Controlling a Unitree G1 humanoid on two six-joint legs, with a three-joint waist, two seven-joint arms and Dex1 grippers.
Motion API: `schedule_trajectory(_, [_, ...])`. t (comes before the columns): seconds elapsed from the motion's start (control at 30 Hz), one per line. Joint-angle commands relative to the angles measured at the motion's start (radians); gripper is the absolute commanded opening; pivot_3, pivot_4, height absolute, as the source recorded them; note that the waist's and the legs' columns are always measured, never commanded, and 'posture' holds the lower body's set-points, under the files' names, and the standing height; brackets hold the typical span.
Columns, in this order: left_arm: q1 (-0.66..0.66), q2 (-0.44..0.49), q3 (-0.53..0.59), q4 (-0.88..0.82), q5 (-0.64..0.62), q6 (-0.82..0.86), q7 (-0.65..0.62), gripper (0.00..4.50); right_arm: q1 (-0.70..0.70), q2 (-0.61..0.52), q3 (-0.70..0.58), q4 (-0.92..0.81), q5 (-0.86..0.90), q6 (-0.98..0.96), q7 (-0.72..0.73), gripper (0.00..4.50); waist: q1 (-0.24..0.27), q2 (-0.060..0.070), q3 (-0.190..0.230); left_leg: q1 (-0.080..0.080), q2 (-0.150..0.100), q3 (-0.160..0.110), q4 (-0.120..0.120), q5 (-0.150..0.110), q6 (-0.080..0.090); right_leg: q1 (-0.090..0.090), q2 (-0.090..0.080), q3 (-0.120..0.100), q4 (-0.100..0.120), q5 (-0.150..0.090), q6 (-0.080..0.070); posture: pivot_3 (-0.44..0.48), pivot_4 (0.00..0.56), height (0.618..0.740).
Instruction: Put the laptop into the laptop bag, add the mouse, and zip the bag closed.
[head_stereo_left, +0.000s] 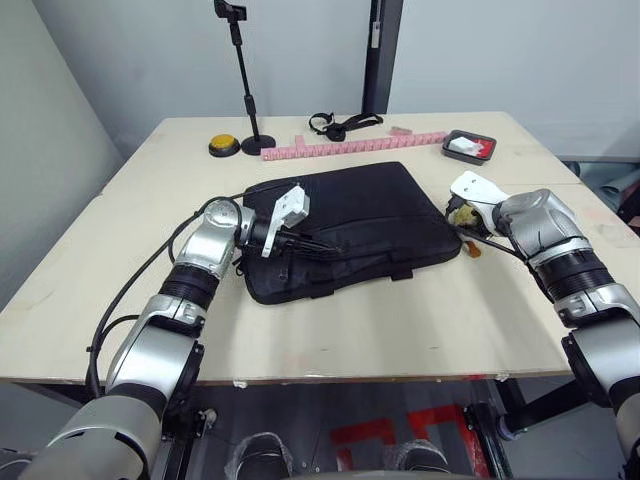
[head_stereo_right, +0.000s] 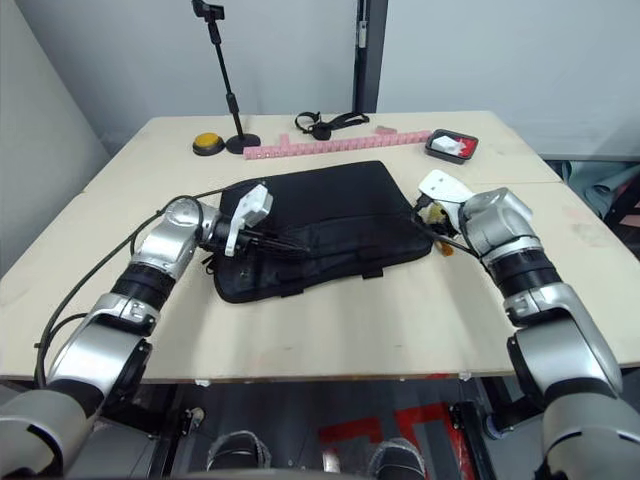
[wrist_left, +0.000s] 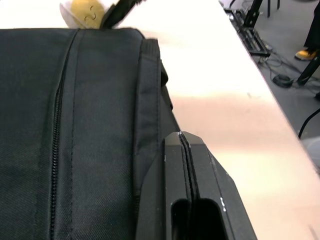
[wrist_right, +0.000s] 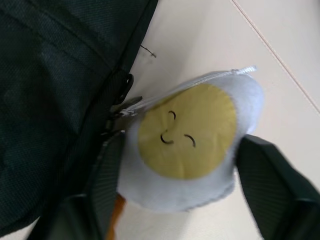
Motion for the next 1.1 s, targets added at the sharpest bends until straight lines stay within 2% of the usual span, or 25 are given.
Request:
schedule_trajectory(0.03, [-0.004,0.052,0.067,-0.104,-0.064,0.069,0.007,0.00,-0.011,-0.061,-0.067,-0.075,0.044,0.021,0.046,4.47,0.000,0.000,0.002,0.000,0.000,0.000,0.000,0.000,0.000,0.000,0.000,0.000,0.000,0.000,0.000,0.000,0.150,0.740])
schedule_trajectory(0.2, [0.000,0.112,0.141,-0.180,-0.132,0.155,0.057,0.00,-0.023,-0.144,-0.135,-0.138,0.119,0.064,0.118,4.47,0.004,0.000,0.008,-0.001,0.000,-0.001,0.000,0.000,0.000,-0.001,0.000,-0.001,-0.001,0.000,0.000,0.000,0.150,0.740])
schedule_trajectory(0.37, [0.074,0.244,0.204,-0.258,-0.141,0.169,0.088,0.00,0.063,-0.262,-0.234,-0.229,0.251,0.081,0.257,4.47,0.004,0.000,0.009,-0.002,0.000,-0.001,0.000,-0.001,0.001,-0.001,0.000,-0.001,-0.001,0.000,0.000,0.000,0.150,0.740])
schedule_trajectory(0.47, [0.120,0.317,0.237,-0.297,-0.155,0.203,0.108,0.84,0.133,-0.291,-0.312,-0.252,0.337,0.055,0.304,4.50,0.003,0.000,0.010,-0.001,0.000,-0.001,0.000,-0.002,0.002,0.000,0.000,-0.002,-0.002,0.000,-0.001,0.000,0.150,0.740])
schedule_trajectory(0.63, [0.238,0.479,0.328,-0.418,-0.211,0.285,0.095,2.64,0.286,-0.334,-0.414,-0.284,0.448,-0.031,0.397,4.50,0.004,0.000,0.010,-0.002,0.001,-0.001,0.004,-0.002,0.002,0.000,0.000,-0.001,0.001,0.000,-0.001,0.000,0.150,0.740])
schedule_trajectory(0.8, [0.358,0.615,0.444,-0.459,-0.258,0.353,0.096,4.44,0.346,-0.355,-0.439,-0.261,0.511,-0.062,0.442,4.50,-0.001,0.000,0.010,-0.001,0.001,-0.001,0.005,-0.002,0.003,0.000,0.000,-0.001,0.002,0.000,-0.001,0.000,0.150,0.740])
schedule_trajectory(0.97, [0.523,0.759,0.614,-0.474,-0.284,0.430,0.052,4.48,0.358,-0.374,-0.450,-0.222,0.543,-0.083,0.466,4.50,-0.005,0.000,0.010,0.000,0.002,-0.001,0.007,-0.003,0.001,0.000,0.000,-0.001,0.005,0.000,-0.001,0.000,0.150,0.740])
schedule_trajectory(1.1, [0.619,0.800,0.742,-0.446,-0.286,0.429,0.062,4.48,0.361,-0.397,-0.471,-0.204,0.567,-0.086,0.479,4.50,0.000,-0.001,0.010,0.000,0.002,-0.001,0.007,-0.003,0.001,0.000,0.000,-0.001,0.005,-0.001,-0.003,0.000,0.150,0.740])
